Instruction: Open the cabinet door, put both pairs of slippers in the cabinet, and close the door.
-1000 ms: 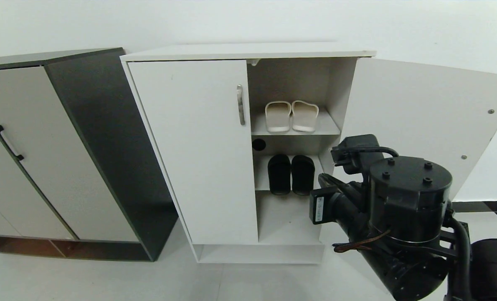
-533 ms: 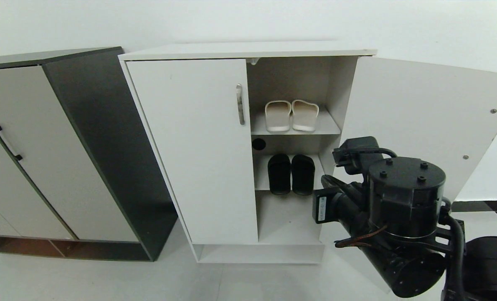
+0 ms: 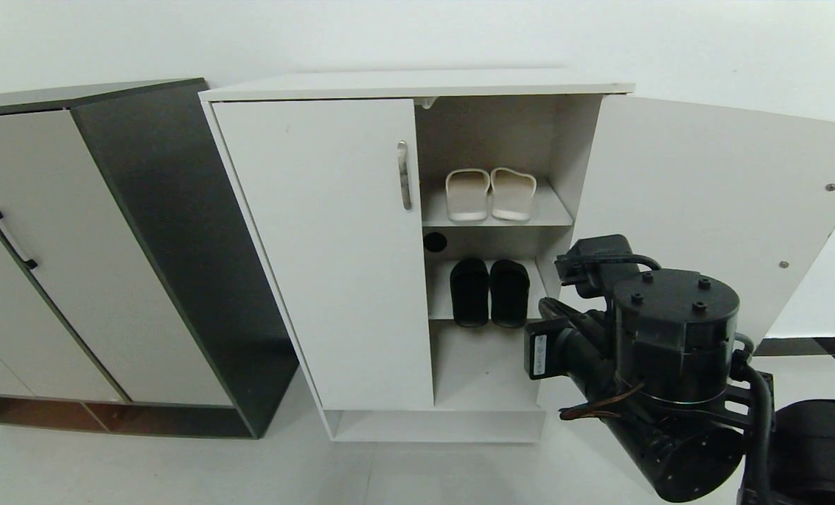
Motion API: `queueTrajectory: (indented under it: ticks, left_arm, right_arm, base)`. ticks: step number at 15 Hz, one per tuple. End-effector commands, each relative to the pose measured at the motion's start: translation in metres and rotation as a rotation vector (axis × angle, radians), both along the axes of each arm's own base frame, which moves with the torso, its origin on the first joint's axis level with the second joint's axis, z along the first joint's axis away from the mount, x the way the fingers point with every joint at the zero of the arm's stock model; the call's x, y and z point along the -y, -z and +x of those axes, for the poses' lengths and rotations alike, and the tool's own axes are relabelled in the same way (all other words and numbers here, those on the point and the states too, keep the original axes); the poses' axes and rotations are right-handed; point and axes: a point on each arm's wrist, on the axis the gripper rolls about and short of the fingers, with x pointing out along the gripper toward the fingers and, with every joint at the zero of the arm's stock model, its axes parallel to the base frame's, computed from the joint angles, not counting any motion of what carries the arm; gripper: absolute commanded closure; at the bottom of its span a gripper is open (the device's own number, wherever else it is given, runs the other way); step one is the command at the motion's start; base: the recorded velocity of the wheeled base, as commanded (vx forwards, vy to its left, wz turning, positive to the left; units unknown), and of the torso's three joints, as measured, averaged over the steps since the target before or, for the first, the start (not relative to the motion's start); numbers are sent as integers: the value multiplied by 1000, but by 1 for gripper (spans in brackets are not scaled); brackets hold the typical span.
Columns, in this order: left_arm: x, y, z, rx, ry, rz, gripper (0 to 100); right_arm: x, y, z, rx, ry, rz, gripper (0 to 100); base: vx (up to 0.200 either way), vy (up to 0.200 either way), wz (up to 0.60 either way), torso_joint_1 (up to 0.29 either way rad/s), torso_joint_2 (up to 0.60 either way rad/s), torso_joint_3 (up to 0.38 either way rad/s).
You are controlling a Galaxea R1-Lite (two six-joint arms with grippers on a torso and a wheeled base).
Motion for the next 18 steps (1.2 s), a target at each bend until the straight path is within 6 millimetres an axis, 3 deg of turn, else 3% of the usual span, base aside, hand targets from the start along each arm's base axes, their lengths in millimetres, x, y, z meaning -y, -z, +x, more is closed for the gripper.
queueTrajectory:
  ticks: [1, 6, 18]
  left_arm:
    - [0, 0, 0, 0, 0, 0, 100]
    - [0, 0, 0, 0, 0, 1, 100]
    - [0, 0, 0, 0, 0, 1, 100]
  right_arm:
    - [0, 1, 2, -3, 6, -5, 100]
    - [1, 2, 1, -4, 7, -9, 100]
    - [1, 3, 2, -7, 8, -17, 100]
  base:
    - [0, 0, 0, 0, 0, 0]
    - [0, 0, 0, 17, -167, -246]
    - [0, 0, 0, 117, -487, -340]
